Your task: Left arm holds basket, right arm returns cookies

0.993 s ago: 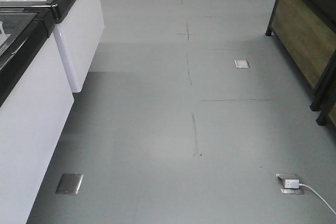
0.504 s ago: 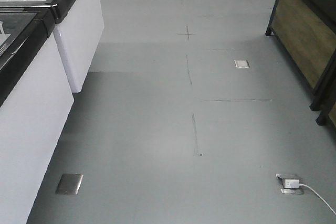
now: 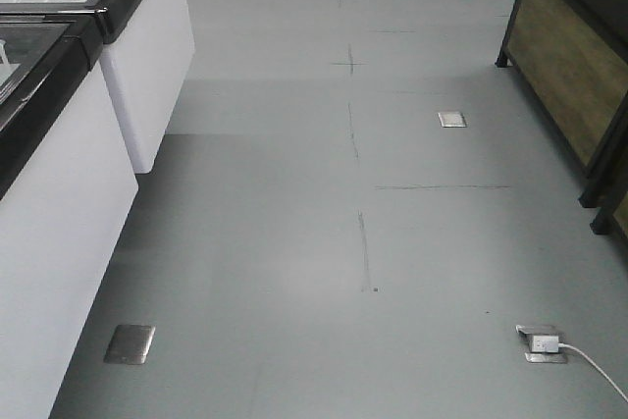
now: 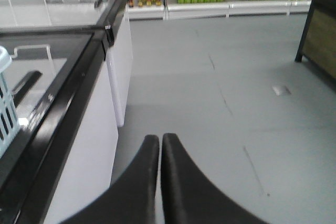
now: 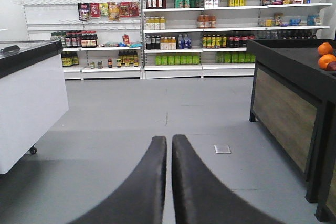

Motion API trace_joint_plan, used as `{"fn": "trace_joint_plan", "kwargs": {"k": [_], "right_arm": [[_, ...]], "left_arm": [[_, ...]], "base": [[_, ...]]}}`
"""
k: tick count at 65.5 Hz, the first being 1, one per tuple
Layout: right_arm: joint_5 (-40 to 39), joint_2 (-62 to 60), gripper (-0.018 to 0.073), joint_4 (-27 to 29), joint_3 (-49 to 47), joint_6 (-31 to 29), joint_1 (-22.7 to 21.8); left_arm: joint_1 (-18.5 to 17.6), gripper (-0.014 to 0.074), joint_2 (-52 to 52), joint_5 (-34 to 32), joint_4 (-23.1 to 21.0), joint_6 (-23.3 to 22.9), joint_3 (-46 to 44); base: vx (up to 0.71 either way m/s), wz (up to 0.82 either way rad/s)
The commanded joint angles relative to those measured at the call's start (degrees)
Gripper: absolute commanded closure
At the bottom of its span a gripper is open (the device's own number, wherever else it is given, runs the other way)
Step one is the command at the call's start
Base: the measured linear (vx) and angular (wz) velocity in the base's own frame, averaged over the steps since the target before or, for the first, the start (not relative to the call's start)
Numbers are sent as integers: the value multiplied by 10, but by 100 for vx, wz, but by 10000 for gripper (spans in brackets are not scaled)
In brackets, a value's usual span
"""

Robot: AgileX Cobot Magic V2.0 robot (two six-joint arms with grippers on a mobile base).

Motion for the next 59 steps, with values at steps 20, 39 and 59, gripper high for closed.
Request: {"fn": "trace_joint_plan", "kwargs": {"k": [20, 39, 59], "right_arm": [[-41, -7, 568, -4, 10, -4, 1], [-41, -7, 568, -4, 10, -4, 1], [-41, -7, 568, -4, 10, -4, 1]], "left_arm": [[-1, 596, 47, -40, -5, -14, -21], [-1, 466, 47, -23, -5, -10, -21], [-1, 150, 47, -11, -5, -10, -21]], "base": [[0, 0], [0, 0], [0, 0]]}}
